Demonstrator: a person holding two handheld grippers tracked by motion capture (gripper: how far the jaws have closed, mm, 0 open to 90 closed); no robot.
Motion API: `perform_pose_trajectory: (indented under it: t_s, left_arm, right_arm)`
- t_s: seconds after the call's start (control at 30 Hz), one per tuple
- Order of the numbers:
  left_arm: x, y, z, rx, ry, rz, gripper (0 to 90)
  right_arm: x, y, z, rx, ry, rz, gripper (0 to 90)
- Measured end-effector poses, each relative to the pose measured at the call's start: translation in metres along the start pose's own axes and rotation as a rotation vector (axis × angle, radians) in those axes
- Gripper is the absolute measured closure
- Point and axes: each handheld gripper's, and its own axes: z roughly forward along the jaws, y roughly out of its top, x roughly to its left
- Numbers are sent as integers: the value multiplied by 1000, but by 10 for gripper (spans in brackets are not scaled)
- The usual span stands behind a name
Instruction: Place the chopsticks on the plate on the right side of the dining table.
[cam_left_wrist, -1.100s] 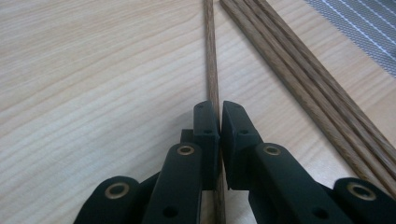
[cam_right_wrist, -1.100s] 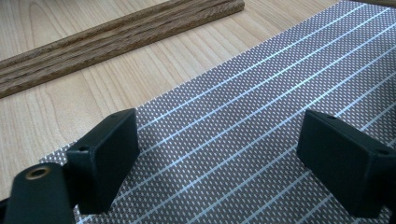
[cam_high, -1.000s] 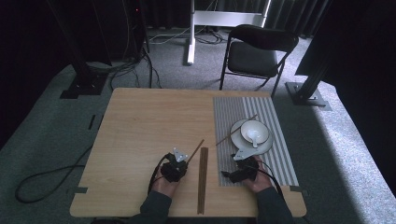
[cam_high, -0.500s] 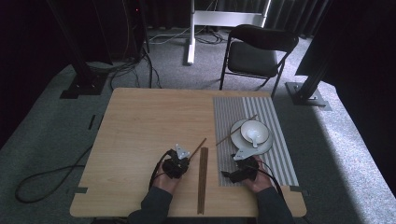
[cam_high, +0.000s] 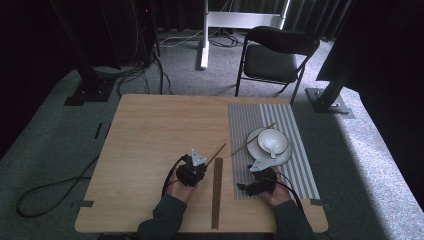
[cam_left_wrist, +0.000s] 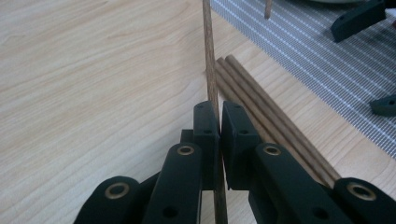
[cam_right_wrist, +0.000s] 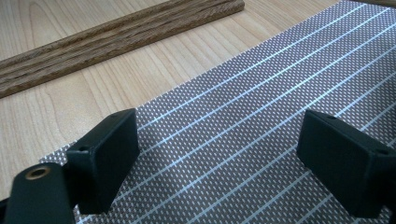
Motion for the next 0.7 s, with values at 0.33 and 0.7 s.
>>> perform_pose_trajectory:
  t_s: [0.33,0.7]
  left_arm:
    - [1,9,2,-11,-20,15,850]
    - [4,18,-1,-25,-23,36,849]
  right_arm:
    - [0,0,0,-1,0,2,119]
    - [0,0,0,0,0,1,118]
